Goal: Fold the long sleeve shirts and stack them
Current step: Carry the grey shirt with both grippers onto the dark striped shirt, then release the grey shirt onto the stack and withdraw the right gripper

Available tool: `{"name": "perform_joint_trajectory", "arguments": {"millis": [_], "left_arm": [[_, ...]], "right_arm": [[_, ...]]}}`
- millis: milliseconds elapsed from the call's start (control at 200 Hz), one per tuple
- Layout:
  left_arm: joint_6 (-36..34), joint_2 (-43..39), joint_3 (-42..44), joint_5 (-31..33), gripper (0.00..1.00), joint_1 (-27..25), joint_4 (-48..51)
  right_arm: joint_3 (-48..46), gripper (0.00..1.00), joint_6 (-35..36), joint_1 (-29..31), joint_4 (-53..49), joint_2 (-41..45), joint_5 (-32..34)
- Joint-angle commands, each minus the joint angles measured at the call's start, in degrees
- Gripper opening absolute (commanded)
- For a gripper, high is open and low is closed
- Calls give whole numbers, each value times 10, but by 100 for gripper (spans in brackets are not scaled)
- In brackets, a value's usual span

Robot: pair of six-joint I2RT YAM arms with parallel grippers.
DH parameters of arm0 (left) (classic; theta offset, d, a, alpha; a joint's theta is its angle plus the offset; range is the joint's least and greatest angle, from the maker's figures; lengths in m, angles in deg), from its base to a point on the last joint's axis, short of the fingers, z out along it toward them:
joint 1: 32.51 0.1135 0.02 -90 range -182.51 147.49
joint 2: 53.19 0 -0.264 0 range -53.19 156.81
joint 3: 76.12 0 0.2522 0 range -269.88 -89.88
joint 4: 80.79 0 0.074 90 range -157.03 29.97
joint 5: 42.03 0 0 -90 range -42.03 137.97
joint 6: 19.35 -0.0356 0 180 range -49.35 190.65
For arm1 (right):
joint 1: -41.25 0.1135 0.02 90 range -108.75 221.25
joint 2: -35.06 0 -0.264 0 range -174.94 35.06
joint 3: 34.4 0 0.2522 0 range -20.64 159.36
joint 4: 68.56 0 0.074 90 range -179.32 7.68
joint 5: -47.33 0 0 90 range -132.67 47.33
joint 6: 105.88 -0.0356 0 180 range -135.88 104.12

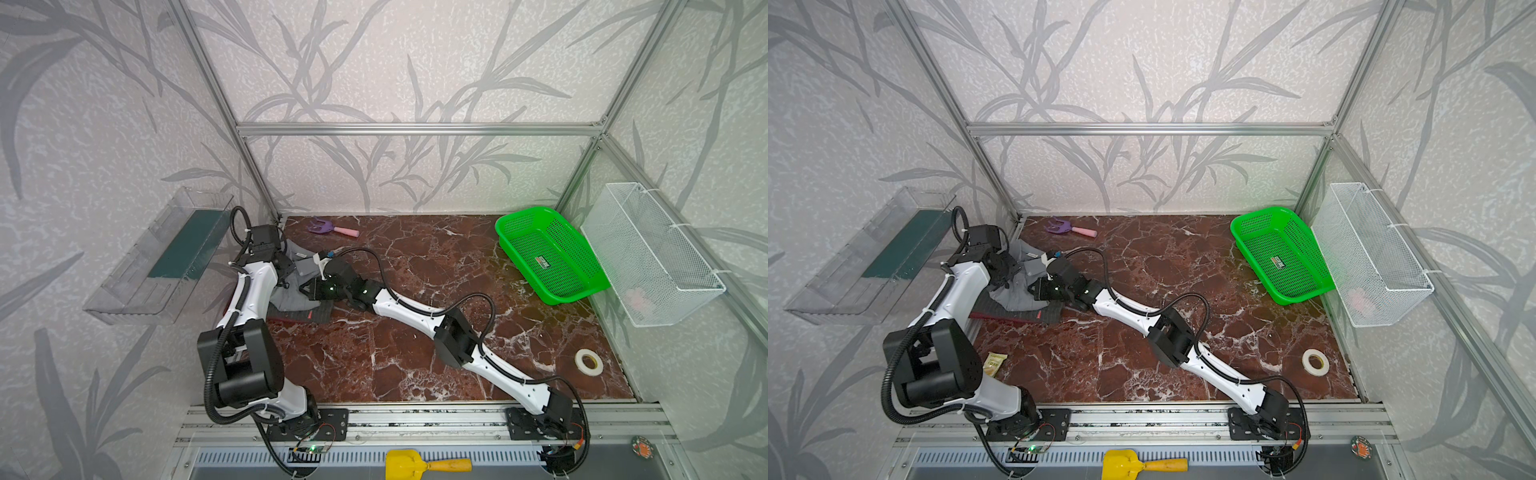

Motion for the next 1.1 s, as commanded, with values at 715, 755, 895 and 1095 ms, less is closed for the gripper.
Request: {"name": "perform_joint_trajectory", "arguments": {"millis": [715,755,895,1095], "left_arm": [[-48,-184,13,13,99,-100,-22],[-50,-192,21,16,99,-100,-28],[-46,-223,57,-14,99,-101,-70],[-36,-245,82,-27,99,-108,-97]], "right_arm": [[-10,62,75,5,-87,76,50],[-13,69,90,4,-94,91,53],[-52,90,140,-3,-115,160,71],[-89,100,172,-35,-205,251,132]]}}
